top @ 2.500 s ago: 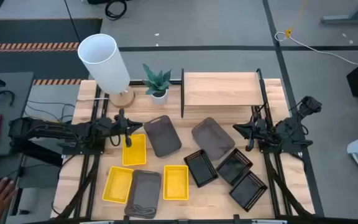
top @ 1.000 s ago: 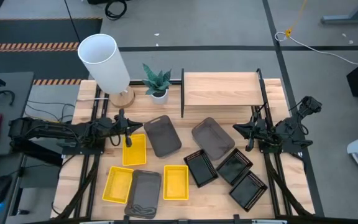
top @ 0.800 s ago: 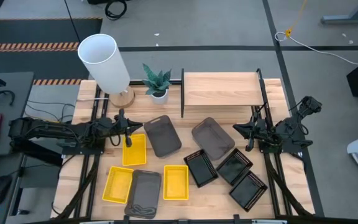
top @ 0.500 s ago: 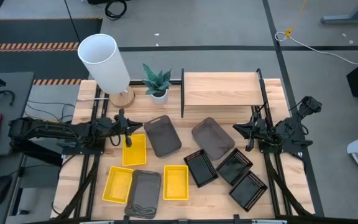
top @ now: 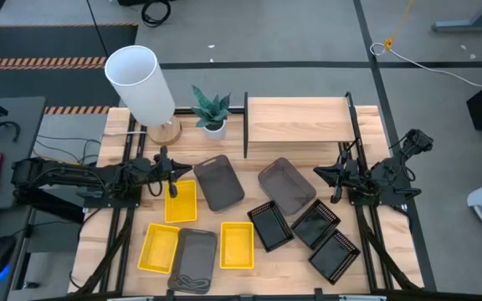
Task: Stack baskets on shelf by color
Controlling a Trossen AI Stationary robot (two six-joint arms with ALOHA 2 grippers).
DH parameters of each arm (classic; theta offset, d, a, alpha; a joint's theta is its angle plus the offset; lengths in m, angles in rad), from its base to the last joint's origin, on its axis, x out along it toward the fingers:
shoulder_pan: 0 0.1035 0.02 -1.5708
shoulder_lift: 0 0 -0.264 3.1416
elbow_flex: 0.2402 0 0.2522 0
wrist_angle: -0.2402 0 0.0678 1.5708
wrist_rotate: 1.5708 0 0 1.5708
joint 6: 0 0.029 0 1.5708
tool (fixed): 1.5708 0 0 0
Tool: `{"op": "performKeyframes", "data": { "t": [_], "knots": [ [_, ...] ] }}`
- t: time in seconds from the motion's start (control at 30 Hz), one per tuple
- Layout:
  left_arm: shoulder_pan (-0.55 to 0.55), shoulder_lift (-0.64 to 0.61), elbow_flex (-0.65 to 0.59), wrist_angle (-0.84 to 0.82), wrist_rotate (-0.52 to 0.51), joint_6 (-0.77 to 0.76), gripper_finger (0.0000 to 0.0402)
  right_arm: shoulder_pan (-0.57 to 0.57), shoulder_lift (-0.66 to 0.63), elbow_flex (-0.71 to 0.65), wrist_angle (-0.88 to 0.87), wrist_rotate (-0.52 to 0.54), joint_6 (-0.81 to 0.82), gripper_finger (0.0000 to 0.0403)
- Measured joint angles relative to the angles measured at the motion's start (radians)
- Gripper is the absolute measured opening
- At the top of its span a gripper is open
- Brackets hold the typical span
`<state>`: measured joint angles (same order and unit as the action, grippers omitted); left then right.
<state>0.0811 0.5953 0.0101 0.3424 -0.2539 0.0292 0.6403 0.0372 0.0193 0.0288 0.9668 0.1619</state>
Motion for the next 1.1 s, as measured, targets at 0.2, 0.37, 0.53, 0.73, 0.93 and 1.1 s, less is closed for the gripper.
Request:
{"op": "performKeyframes", "data": {
  "t": [0.2,0.37,0.53,0.73,0.93,1.1],
  "knots": [
    [0.000,0.000,0.000,0.000,0.000,0.000,0.0026,0.000,0.000,0.000,0.000,0.000,0.000,0.0019],
    [0.000,0.000,0.000,0.000,0.000,0.000,0.0032,0.000,0.000,0.000,0.000,0.000,0.000,0.0019],
    [0.000,0.000,0.000,0.000,0.000,0.000,0.0035,0.000,0.000,0.000,0.000,0.000,0.000,0.0019],
    [0.000,0.000,0.000,0.000,0.000,0.000,0.0028,0.000,0.000,0.000,0.000,0.000,0.000,0.0019],
    [0.000,0.000,0.000,0.000,0.000,0.000,0.0027,0.000,0.000,0.000,0.000,0.000,0.000,0.0019],
    [0.000,0.000,0.000,0.000,0.000,0.000,0.0034,0.000,0.000,0.000,0.000,0.000,0.000,0.0019]
  ]
}}
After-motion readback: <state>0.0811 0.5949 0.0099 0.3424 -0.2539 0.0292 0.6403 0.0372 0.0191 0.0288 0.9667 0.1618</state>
